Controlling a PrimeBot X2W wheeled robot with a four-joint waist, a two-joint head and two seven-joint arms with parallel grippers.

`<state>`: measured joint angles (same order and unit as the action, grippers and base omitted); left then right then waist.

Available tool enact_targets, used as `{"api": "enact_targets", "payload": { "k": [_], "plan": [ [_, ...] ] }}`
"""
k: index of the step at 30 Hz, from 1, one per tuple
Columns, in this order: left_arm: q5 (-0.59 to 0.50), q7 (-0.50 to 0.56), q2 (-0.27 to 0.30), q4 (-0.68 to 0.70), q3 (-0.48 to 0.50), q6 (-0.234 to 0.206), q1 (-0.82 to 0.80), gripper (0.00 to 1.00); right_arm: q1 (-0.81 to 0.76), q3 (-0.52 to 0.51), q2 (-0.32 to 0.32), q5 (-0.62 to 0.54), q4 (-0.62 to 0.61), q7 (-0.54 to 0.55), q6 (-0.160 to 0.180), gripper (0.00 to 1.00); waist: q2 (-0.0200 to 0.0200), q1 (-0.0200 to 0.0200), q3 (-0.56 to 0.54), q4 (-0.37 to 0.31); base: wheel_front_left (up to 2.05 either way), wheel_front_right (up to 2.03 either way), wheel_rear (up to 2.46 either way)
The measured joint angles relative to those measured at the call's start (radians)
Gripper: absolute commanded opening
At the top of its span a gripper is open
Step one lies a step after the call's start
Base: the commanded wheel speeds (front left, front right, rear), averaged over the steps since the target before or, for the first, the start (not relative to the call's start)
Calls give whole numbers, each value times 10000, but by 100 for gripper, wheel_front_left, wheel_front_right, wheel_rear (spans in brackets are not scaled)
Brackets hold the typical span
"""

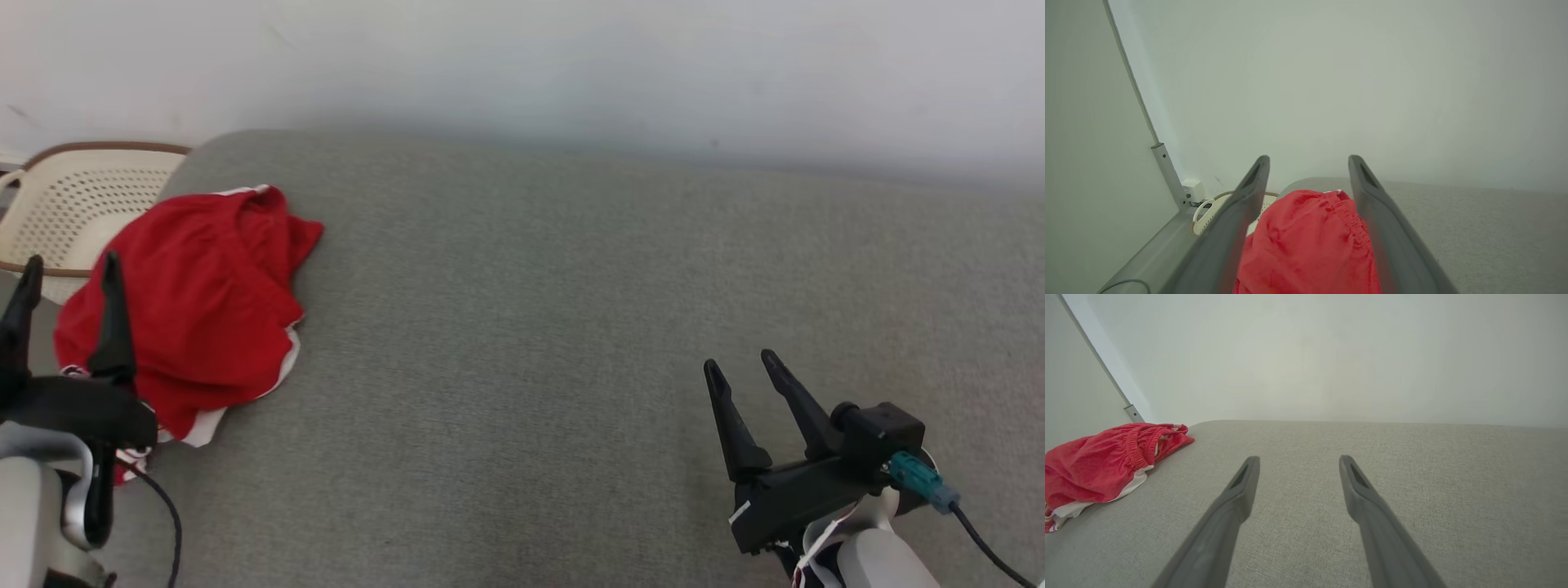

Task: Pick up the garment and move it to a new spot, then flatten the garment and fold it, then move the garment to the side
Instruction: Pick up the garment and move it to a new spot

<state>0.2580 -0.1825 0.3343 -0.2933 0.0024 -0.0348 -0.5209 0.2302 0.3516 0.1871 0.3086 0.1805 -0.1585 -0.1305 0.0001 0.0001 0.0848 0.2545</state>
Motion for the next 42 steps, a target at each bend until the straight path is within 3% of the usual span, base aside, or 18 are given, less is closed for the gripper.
{"api": "enact_targets", "payload": {
  "k": [8,19,33,35,42],
  "plan": [
    [215,-79,311,-2451,42,347,-1500,100,473,173,107,4,-104,-2,0,100,1,1,860,-902,0,0,0],
    [201,456,986,-5277,-100,508,-2888,100,837,284,109,69,19,-107,2,100,0,1,1648,-1871,0,0,0],
    [171,1670,1264,-8406,-493,800,-3656,99,1042,380,82,182,349,-280,0,100,0,0,1862,-2406,0,0,0],
    [161,1837,1281,-8658,-531,790,-3744,0,1048,384,82,182,370,-278,2,100,0,-1,1824,-2439,0,0,0],
    [123,1680,1315,-8968,-748,727,-4064,0,1046,337,100,180,382,-261,2,100,0,-1,1679,-2470,0,0,0]
  ]
}}
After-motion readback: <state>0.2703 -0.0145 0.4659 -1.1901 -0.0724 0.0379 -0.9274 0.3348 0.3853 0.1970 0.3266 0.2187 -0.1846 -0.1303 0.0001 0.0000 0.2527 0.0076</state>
